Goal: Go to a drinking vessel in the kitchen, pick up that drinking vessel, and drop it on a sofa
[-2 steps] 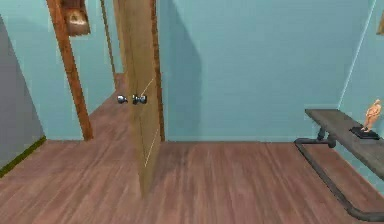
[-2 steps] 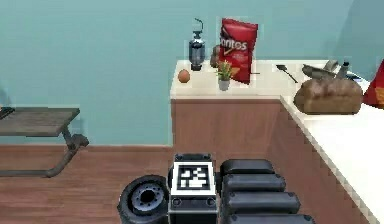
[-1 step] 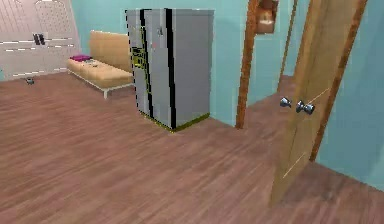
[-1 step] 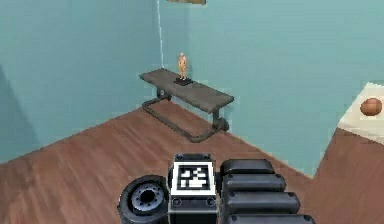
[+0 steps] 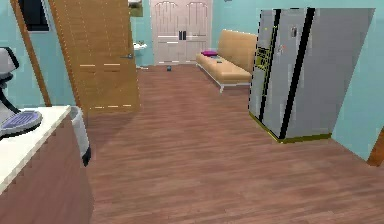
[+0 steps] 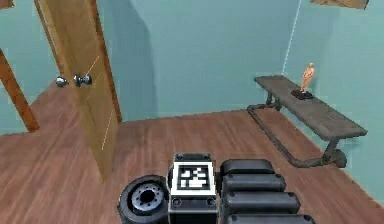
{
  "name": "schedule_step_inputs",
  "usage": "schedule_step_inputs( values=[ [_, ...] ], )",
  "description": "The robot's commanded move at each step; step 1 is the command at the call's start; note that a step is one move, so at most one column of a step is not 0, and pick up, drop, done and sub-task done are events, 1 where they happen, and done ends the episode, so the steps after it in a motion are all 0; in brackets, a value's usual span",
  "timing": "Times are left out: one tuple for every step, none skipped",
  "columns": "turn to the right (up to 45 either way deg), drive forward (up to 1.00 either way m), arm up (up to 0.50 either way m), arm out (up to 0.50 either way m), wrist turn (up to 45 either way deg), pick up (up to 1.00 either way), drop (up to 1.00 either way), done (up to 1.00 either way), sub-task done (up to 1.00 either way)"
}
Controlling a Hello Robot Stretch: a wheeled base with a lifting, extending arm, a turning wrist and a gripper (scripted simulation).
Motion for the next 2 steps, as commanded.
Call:
schedule_step_inputs(
  values=[
    [0.0,1.00,0.00,0.00,0.0,0.00,0.00,0.00,0.00],
    [-3.0,0.00,0.00,0.00,0.0,0.00,0.00,0.00,0.00]
  ],
)
